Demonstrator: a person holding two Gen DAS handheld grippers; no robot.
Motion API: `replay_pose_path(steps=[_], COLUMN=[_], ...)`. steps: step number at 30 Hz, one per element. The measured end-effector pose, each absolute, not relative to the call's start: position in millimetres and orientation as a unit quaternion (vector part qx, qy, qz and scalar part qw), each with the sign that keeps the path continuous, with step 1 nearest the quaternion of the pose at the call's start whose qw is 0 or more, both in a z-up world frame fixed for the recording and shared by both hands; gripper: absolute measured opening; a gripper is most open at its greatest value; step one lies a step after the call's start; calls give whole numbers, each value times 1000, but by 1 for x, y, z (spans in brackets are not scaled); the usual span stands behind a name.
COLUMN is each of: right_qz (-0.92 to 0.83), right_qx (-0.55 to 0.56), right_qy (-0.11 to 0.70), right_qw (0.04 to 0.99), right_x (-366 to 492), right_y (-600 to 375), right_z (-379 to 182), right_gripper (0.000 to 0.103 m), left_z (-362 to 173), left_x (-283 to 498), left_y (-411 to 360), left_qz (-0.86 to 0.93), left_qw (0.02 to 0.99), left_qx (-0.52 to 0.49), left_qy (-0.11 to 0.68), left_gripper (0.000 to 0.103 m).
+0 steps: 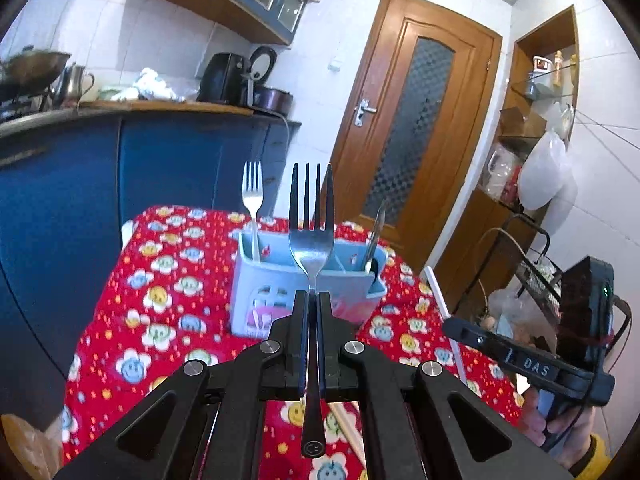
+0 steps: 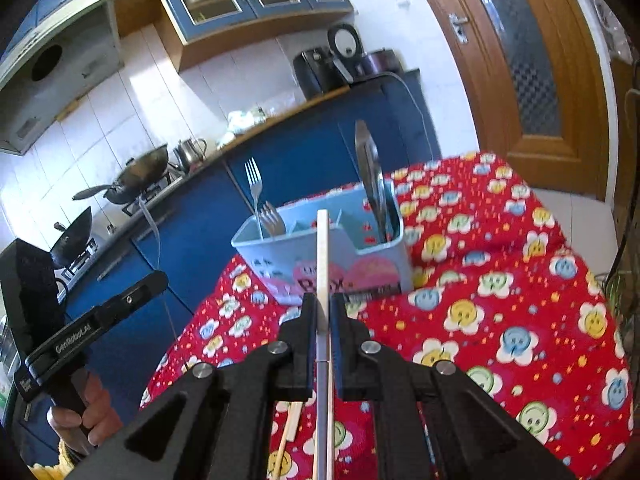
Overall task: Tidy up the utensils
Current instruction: 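Carry the fork toward the caddy with the left tool while the right tool grasps a white chopstick, then drop the fork into the caddy with the left tool while the right tool drops the white chopstick in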
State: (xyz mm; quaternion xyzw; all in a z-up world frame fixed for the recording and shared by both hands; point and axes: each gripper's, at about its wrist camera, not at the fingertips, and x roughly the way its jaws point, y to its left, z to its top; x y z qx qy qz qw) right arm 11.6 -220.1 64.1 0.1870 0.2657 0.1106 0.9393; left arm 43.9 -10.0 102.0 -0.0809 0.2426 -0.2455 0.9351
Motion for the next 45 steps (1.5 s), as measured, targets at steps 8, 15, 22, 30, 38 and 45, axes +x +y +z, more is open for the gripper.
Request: replay_pose_path(steps=[8,15,22,30,38,45], right_qz=[107,104,103,113,105,103], right_qx=[175,174,163,157,138,133], right_qy=[228,203,180,153,108,69], right_qw=[952,958,965,969,979,983], right_x=[16,24,36,57,87,118], right_y=[-226,-234,-238,-240,-240,-237], right_z=[83,93,103,106,108,106], right_gripper=[8,8,8,8,8,8], left_z=[130,146,156,158,137,119], left_x=[57,77,104,139,171,177], left_y=[-22,-30,-32,-32,-33,-42], left_qz=[-241,-233,-219,-182,-151,-133], left_qw=[944,949,952,965,968,974], left_qx=[-67,-70,-87,-96,-110,-101], left_qy=[213,199,194,164,166,152], left_gripper=[3,3,3,3,3,3])
